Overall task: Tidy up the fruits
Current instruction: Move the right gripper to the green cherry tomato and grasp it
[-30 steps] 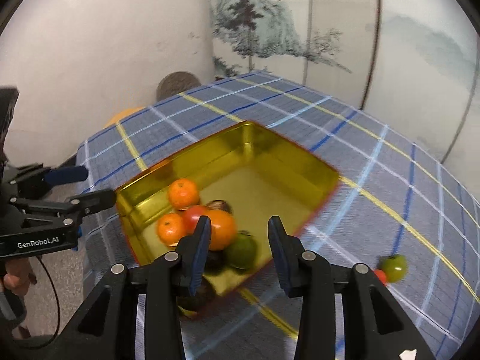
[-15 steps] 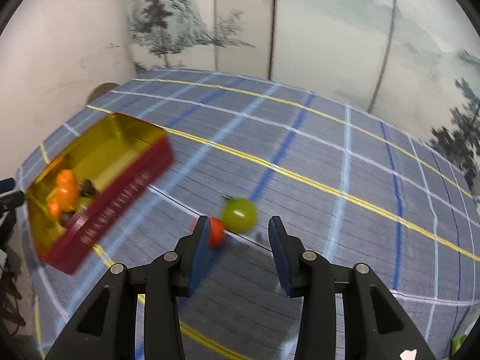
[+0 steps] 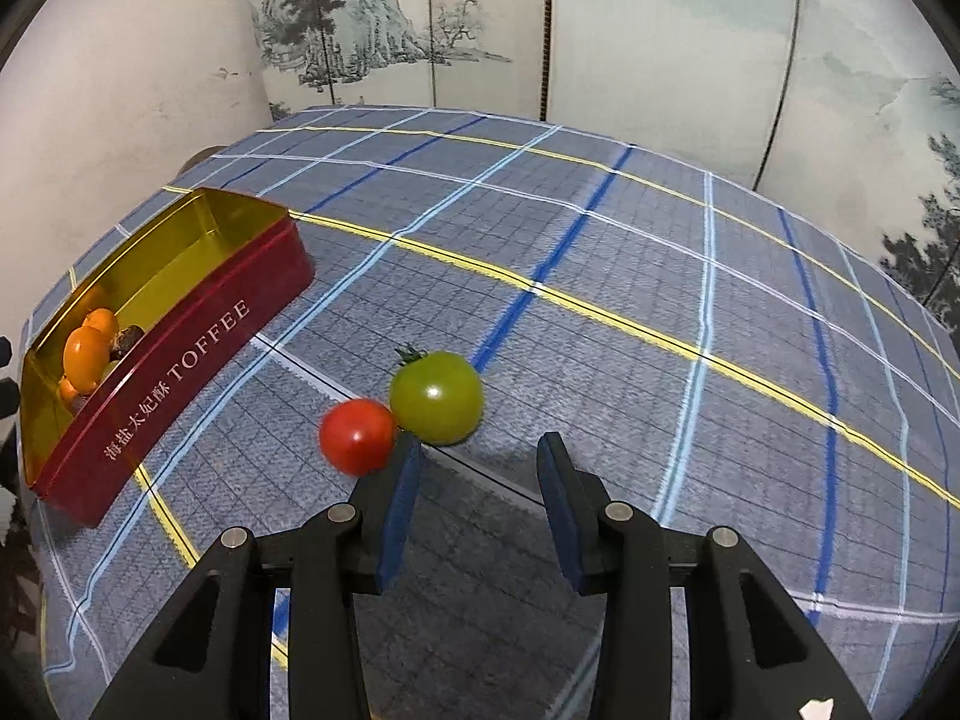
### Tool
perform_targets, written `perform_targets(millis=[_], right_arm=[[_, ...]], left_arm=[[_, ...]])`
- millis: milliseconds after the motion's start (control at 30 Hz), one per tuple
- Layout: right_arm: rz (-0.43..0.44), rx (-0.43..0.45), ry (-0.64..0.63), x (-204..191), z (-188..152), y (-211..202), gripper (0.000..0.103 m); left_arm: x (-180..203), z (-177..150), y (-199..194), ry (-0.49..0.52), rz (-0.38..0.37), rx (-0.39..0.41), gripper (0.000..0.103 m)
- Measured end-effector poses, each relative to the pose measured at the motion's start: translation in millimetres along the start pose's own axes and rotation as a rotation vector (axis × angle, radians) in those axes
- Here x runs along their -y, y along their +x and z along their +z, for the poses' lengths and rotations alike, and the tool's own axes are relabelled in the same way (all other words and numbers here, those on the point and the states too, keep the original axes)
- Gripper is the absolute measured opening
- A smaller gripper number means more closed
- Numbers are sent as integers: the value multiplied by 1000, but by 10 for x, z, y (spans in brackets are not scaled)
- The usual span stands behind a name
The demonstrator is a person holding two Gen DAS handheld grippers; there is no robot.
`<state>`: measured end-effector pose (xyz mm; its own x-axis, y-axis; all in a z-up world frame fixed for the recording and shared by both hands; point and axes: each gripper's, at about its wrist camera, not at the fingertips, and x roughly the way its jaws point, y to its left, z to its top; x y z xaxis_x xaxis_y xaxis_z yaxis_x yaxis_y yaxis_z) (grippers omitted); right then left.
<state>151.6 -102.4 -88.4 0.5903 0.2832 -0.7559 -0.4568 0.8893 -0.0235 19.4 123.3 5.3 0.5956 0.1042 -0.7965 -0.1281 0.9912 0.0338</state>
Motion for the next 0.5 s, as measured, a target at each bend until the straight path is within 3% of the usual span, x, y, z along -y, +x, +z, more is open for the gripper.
perform_targets(millis=[500], right_arm=[[51,6,-40,-146,150,178,38]], left_arm=[[211,50,77,44,-20,-17,68]])
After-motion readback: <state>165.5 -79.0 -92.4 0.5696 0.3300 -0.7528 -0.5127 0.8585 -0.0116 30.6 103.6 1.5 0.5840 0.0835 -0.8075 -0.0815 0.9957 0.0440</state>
